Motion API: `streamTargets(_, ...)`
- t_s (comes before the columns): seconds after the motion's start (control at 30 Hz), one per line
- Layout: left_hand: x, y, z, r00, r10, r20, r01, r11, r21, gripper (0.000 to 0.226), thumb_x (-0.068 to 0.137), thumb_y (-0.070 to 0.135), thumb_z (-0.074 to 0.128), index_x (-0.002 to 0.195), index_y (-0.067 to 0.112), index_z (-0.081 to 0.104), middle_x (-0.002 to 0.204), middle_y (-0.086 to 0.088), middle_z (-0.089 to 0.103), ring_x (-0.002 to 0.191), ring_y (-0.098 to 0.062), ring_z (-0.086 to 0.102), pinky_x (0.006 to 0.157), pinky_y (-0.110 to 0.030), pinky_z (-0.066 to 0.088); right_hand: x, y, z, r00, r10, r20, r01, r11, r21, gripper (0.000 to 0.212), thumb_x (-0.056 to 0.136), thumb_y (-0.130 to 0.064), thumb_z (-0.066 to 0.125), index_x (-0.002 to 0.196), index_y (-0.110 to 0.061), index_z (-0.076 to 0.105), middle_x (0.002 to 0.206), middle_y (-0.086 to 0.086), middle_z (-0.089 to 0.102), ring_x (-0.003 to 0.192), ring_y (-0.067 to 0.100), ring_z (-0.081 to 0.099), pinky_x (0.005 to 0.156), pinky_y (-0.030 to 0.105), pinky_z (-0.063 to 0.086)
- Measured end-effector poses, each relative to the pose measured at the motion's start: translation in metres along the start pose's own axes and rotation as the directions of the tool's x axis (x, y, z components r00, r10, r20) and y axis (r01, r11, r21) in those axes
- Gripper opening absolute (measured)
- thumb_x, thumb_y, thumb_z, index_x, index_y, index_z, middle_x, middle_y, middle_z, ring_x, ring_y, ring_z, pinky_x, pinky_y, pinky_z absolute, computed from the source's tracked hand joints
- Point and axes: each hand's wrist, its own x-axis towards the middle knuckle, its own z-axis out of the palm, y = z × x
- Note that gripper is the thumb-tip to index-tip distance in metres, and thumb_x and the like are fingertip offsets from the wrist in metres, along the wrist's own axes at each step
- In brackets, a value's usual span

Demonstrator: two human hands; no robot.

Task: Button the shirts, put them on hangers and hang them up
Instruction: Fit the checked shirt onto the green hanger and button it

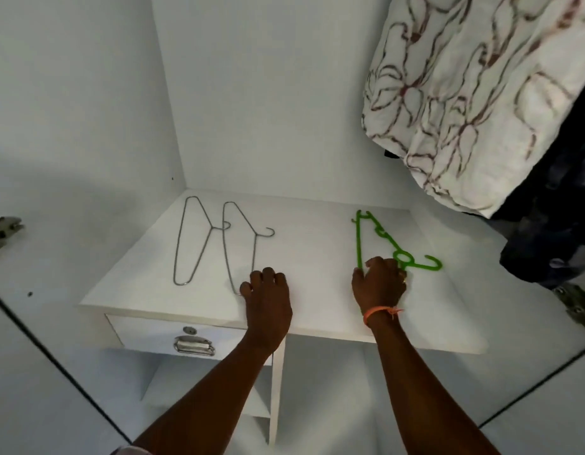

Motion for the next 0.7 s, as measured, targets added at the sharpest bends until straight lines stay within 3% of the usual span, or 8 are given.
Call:
streamTargets(0.1,0.001,0.025,0.014,0.994,0.109,-0.008,-0.109,0.976,-0.189,0.021,0.067,0.007,0.072,0.084,0.017,0.066,0.084,-0.003,0.058,0.076,-0.027,0.057,0.063,-0.037,0.041,0.03,0.024,0.001,0.989,0.054,0.135,-0.023,0.975,-0.223,0.063,0.092,-0.041,0.06,0.143,-0.007,0.042,0.152,0.022,0.034,0.135,0.045,0.034,0.11,0.054,0.029)
streamTargets(0.2,0.002,0.051,0.008,0.992,0.124,-0.003,-0.117,0.928,-0.355,0.007,0.084,0.02,0.065,0.091,0.017,0.065,0.091,-0.005,0.059,0.082,-0.03,0.058,0.067,-0.038,0.041,0.051,0.036,0.001,0.965,0.094,0.245,-0.016,0.953,-0.303,0.079,0.095,-0.049,0.054,0.154,-0.009,0.021,0.152,0.023,0.032,0.135,0.046,0.036,0.109,0.056,0.028)
streamTargets(0.3,0.001,0.075,-0.009,0.981,0.088,0.171,-0.018,0.927,-0.374,0.036,0.097,0.05,0.046,0.103,0.019,0.062,0.104,-0.005,0.056,0.096,-0.028,0.055,0.079,-0.039,0.04,0.06,0.036,-0.003,0.973,0.046,0.226,-0.021,0.994,-0.111,0.065,0.09,-0.019,0.066,0.144,-0.004,0.033,0.134,0.026,0.049,0.117,0.045,0.054,0.095,0.051,0.048)
streamTargets(0.4,-0.005,0.095,-0.025,0.966,0.019,0.258,0.058,0.956,-0.288,0.065,0.086,0.072,0.046,0.109,0.012,0.054,0.105,-0.007,0.055,0.095,-0.028,0.058,0.075,-0.036,0.041,0.052,0.036,-0.005,0.971,0.032,0.236,-0.041,0.999,0.035,0.048,0.079,-0.004,0.069,0.122,0.003,0.046,0.118,0.027,0.06,0.106,0.046,0.06,0.088,0.047,0.051)
streamTargets(0.47,-0.013,0.099,-0.026,0.958,-0.023,0.284,0.107,0.953,-0.283,0.057,0.091,0.06,0.052,0.116,0.009,0.051,0.112,-0.009,0.056,0.1,-0.027,0.06,0.074,-0.033,0.041,0.04,0.041,-0.005,0.964,0.011,0.264,-0.026,0.998,0.056,0.046,0.078,-0.006,0.07,0.118,0.004,0.05,0.117,0.027,0.06,0.105,0.044,0.059,0.089,0.045,0.048)
streamTargets(0.57,-0.028,0.089,-0.027,0.959,-0.127,0.253,0.2,0.936,-0.288,0.042,0.1,0.045,0.047,0.121,0.009,0.047,0.115,-0.008,0.059,0.1,-0.024,0.062,0.071,-0.03,0.038,0.026,0.047,-0.009,0.945,0.024,0.325,-0.053,0.995,0.079,0.062,0.075,-0.012,0.075,0.129,0.0,0.046,0.13,0.026,0.046,0.103,0.046,0.057,0.092,0.046,0.05)
streamTargets(0.63,-0.041,0.079,-0.033,0.967,-0.123,0.222,0.176,0.955,-0.238,0.044,0.1,0.045,0.046,0.126,0.009,0.042,0.114,-0.008,0.057,0.097,-0.025,0.063,0.068,-0.032,0.038,0.015,0.048,-0.014,0.928,0.044,0.371,-0.083,0.992,0.091,0.077,0.072,-0.015,0.078,0.137,-0.007,0.037,0.137,0.025,0.031,0.097,0.048,0.057,0.086,0.052,0.055)
streamTargets(0.7,-0.058,0.066,-0.041,0.971,-0.099,0.215,0.144,0.969,-0.201,0.043,0.1,0.044,0.045,0.125,0.01,0.042,0.116,-0.009,0.051,0.096,-0.028,0.061,0.067,-0.035,0.04,0.001,0.047,-0.018,0.901,0.027,0.433,-0.047,0.998,0.035,0.084,0.072,-0.02,0.076,0.142,-0.013,0.031,0.138,0.024,0.031,0.1,0.048,0.057,0.079,0.052,0.058)
